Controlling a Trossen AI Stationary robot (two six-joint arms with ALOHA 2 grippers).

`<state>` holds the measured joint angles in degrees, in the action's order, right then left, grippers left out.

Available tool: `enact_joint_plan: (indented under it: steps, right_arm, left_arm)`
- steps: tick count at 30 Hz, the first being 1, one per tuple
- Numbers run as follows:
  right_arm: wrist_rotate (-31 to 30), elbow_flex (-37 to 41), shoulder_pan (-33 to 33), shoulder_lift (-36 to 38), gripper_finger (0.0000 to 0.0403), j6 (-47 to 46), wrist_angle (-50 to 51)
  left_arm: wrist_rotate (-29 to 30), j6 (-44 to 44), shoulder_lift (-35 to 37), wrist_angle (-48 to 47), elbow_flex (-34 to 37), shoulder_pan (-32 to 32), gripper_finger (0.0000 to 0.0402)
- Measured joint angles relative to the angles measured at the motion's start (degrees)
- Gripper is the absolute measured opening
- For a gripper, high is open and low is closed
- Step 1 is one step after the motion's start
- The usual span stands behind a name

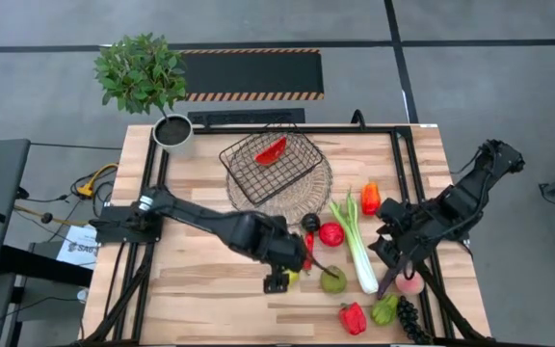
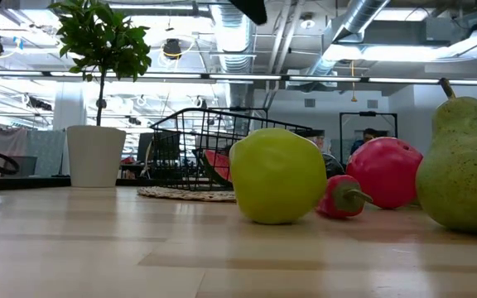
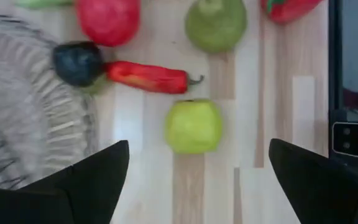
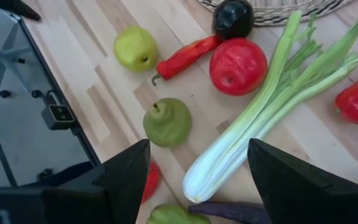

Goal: Build produce basket
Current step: Put the green apple into the wire basket

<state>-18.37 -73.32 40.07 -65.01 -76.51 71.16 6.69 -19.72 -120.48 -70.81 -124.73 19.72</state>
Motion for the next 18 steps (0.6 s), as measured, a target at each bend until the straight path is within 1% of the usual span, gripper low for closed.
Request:
enact_joint_plan:
  steps: [2,6,9,11,18]
  right_arm:
    - [-0.02,0.00,0.63,-0.02,0.0291,-0.02,-0.02]
    - [-0.04,0.00,1.63,-0.04,0.0291,-0.02,-0.10]
    - [-0.11,-0.02,1.99,-0.40,0.0291,-0.07,-0.28]
    - [-0.09,-0.02,1.95,-1.06,0.0291,-0.13,-0.31]
    - [0.22,0.00,1.97,-3.64,0.0291,-0.11,-0.24]
  left_arm:
    - [-1.11,0.39,-1.44,3.65,1.08,0.34,0.0373]
    - [-2.12,0.54,-4.84,5.25,1.27,0.05,0.0373]
    - [-2.18,1.84,-7.71,5.62,1.30,-0.14,0.0373]
    - [-3.21,1.94,-9.72,6.39,1.29,-0.22,0.0373]
    - [-2.51,-0.27,-15.22,5.94,1.31,-0.21,0.0373]
